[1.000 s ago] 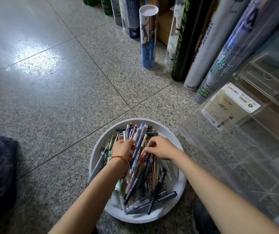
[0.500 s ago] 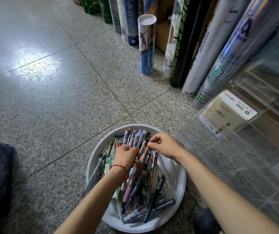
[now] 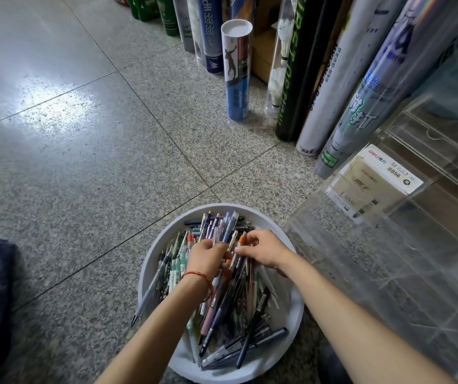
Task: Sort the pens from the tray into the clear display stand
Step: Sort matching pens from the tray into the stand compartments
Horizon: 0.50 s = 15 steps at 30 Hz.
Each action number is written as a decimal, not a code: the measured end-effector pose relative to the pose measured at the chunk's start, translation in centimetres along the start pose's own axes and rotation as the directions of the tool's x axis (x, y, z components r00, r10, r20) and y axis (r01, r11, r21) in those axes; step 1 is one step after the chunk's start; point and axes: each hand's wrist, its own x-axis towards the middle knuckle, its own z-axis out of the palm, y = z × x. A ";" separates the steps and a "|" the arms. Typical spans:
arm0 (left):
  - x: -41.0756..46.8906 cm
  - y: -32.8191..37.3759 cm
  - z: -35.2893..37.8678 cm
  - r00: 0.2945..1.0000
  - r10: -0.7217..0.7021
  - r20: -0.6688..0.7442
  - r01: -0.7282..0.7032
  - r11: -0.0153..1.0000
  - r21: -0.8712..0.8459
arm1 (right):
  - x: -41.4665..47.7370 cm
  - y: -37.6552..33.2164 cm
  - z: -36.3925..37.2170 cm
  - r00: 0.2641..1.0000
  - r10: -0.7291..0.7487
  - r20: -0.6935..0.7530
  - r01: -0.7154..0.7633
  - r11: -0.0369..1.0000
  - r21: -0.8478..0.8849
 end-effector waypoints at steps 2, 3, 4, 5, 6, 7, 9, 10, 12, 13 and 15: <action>0.3 -0.2 -0.1 1.000 0.017 -0.009 -0.016 0.998 0.053 | -0.3 -0.3 -0.6 1.000 -0.008 0.010 0.007 0.998 0.058; 0.4 -0.2 -0.1 0.999 0.028 -0.021 -0.027 0.996 0.082 | -0.5 -0.5 -0.9 1.000 -0.013 0.013 0.012 0.997 0.077; 0.4 -0.3 -0.1 0.998 0.046 -0.035 -0.042 0.993 0.110 | -0.8 -0.6 -1.1 1.000 -0.014 0.009 0.013 0.996 0.091; 0.3 -0.4 -0.1 0.996 0.067 -0.053 -0.059 0.988 0.145 | -1.0 -0.6 -1.3 1.000 -0.010 0.005 0.010 0.994 0.108; 0.2 -0.5 -0.2 0.993 0.089 -0.072 -0.075 0.980 0.186 | -1.2 -0.6 -1.5 1.000 -0.004 0.005 0.004 0.992 0.128; 0.0 -0.6 -0.2 0.990 0.106 -0.090 -0.084 0.970 0.227 | -1.4 -0.5 -1.6 1.000 -0.003 0.007 0.002 0.990 0.144; -0.4 -0.7 -0.2 0.984 0.139 -0.110 -0.102 0.951 0.292 | -1.7 -0.5 -1.9 1.000 -0.017 0.000 0.017 0.985 0.173; -0.5 -0.7 -0.2 0.982 0.152 -0.112 -0.111 0.946 0.306 | -1.8 -0.5 -2.1 1.000 -0.027 -0.009 0.028 0.981 0.192; -0.5 -0.8 -0.2 0.980 0.164 -0.108 -0.126 0.947 0.297 | -2.1 -1.0 -2.6 0.998 -0.049 -0.027 0.054 0.973 0.226; -0.5 -0.6 -0.3 0.980 0.172 -0.098 -0.139 0.950 0.278 | -2.2 -1.4 -3.0 0.997 -0.067 -0.034 0.073 0.969 0.237; -0.6 -0.3 -0.2 0.980 0.185 -0.067 -0.166 0.961 0.221 | -2.6 -2.5 -3.8 0.992 -0.114 -0.057 0.124 0.965 0.231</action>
